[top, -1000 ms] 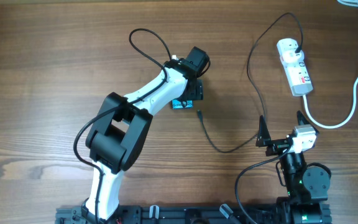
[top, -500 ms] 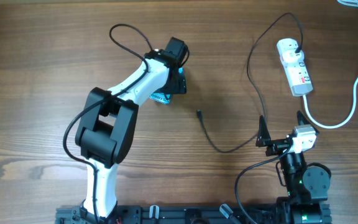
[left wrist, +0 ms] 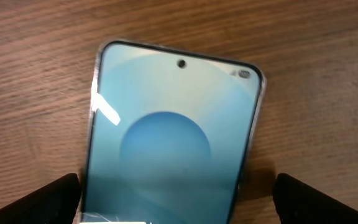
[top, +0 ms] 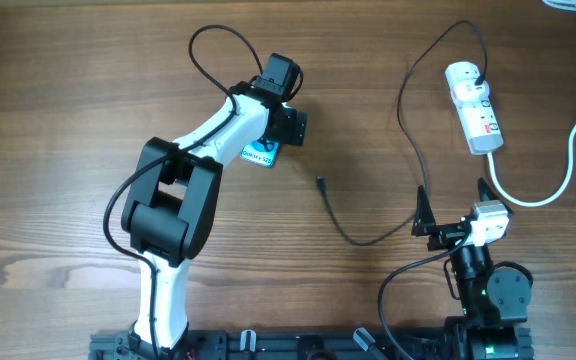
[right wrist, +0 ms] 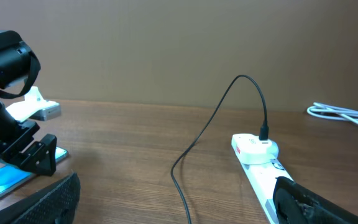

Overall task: Plug charger to phone and switch on socket
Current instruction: 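Close the left gripper on the phone and tilt it upright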

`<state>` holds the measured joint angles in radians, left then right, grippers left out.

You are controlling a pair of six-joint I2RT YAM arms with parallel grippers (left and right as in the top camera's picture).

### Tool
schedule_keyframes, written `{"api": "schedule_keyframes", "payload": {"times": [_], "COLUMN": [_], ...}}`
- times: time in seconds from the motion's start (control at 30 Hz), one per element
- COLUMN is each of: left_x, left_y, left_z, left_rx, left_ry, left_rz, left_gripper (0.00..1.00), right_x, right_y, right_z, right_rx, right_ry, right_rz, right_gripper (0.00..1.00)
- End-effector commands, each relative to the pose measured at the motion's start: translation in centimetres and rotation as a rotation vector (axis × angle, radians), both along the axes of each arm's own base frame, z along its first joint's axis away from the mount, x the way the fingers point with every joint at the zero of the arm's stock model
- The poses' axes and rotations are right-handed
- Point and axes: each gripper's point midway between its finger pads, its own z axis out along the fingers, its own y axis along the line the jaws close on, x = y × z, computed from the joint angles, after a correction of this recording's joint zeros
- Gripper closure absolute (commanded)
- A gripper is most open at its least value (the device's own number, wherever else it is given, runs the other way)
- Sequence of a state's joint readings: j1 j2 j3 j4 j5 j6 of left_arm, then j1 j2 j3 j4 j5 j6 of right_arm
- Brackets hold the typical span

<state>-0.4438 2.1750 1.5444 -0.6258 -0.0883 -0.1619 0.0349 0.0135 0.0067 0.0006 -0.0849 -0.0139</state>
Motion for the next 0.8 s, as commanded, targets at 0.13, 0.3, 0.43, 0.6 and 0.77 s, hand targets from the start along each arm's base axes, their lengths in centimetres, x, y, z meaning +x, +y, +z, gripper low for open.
{"api": "schedule_keyframes", "payload": {"times": [0.13, 0.3, 0.43, 0.6, 0.77], "left_x": [-3.1, -3.4, -3.4, -3.3, -2.5], "left_y": [0.7, 0.8, 0.9, 0.8, 0.5], "left_z": [-2.6, -2.6, -2.6, -2.6, -2.4], "left_rx": [0.031, 0.037, 0.033, 0.031, 0.021], "left_ry": [0.138, 0.153, 0.152, 0.146, 0.115], "left_rz": [-0.053, -0.051, -0.02, -0.021, -0.036], "left_gripper": [0.09, 0.2, 0.05, 0.0, 0.0], "right_x": [0.0, 0.0, 0.0, 0.0, 0.0], "right_y": [0.0, 0.0, 0.0, 0.0, 0.0], "right_z": [0.1, 0.1, 0.1, 0.1, 0.1], "right_rx": [-0.012, -0.012, -0.012, -0.012, -0.012], "right_ry": [-0.006, -0.006, -0.006, -0.006, -0.006], "right_rz": [-0.002, -0.002, -0.002, -0.002, -0.002], "right_gripper": [0.0, 0.0, 0.0, 0.0, 0.0]}}
